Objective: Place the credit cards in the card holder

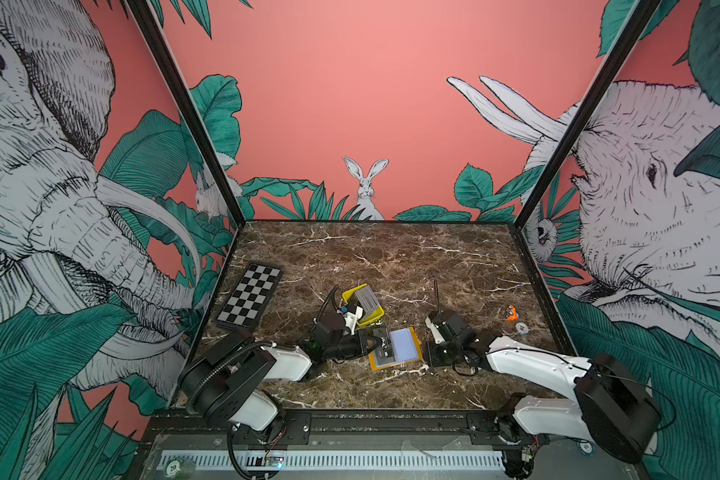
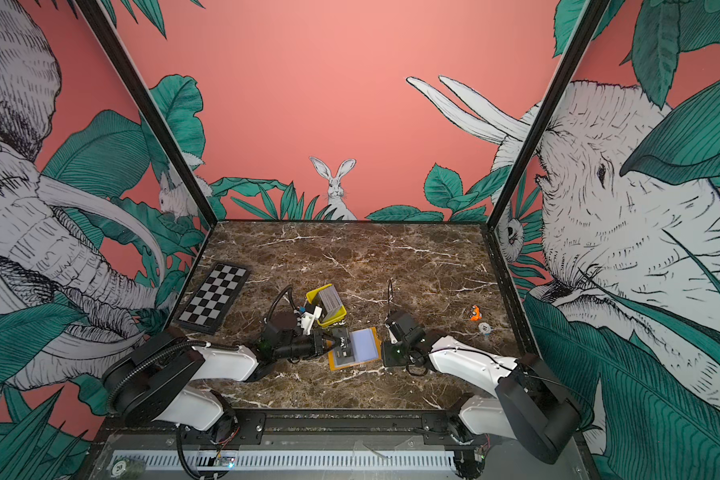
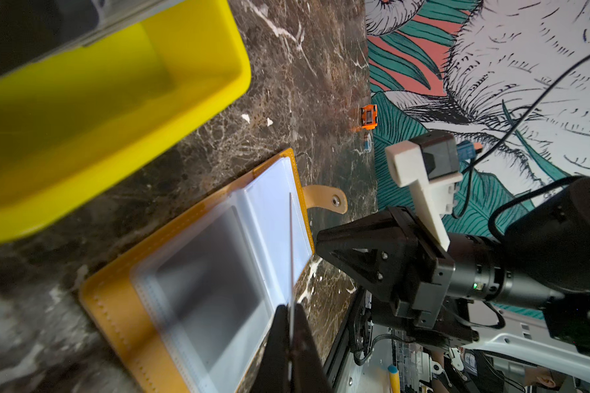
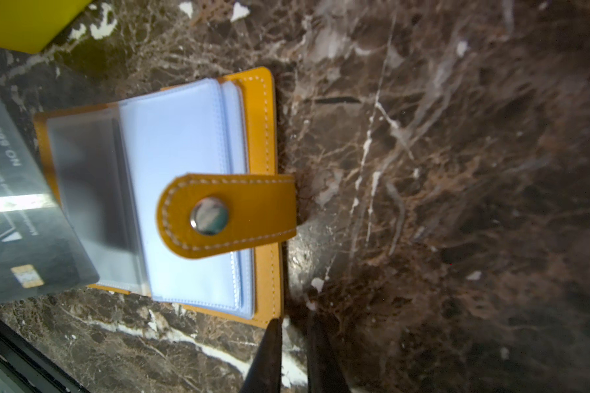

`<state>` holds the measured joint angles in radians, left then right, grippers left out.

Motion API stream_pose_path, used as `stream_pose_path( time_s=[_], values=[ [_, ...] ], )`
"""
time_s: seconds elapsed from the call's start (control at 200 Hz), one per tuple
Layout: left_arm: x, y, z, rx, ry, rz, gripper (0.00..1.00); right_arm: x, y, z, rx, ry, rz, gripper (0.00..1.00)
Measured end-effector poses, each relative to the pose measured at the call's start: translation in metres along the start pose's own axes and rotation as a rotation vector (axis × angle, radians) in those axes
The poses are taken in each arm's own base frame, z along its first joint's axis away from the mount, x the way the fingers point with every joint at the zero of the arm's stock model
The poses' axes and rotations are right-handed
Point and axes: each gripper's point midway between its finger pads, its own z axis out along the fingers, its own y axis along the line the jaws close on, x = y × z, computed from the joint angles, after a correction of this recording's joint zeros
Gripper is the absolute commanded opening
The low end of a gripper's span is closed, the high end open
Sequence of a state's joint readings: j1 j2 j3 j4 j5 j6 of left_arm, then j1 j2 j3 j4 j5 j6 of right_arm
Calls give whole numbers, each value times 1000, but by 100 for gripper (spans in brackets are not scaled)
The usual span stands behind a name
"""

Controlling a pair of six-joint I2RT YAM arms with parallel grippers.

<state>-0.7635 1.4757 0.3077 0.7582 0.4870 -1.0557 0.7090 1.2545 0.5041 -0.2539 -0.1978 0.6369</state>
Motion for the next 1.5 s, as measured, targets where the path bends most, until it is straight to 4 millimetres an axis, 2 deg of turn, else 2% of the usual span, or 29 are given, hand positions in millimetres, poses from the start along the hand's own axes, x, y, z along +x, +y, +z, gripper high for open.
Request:
stream_pose_path(
  time_s=[0.39,0.815,1.5],
  values=[
    [-3,0,1,0,-14,-33,0,-12,11,0,-40,-26,19,12],
    [2,20,13,-10,-8,-128,0,-8,9,9,-30,0,23,6],
    [6,24,17,2,6,-192,0,-10,11,12,-32,-2,15,5]
  ],
)
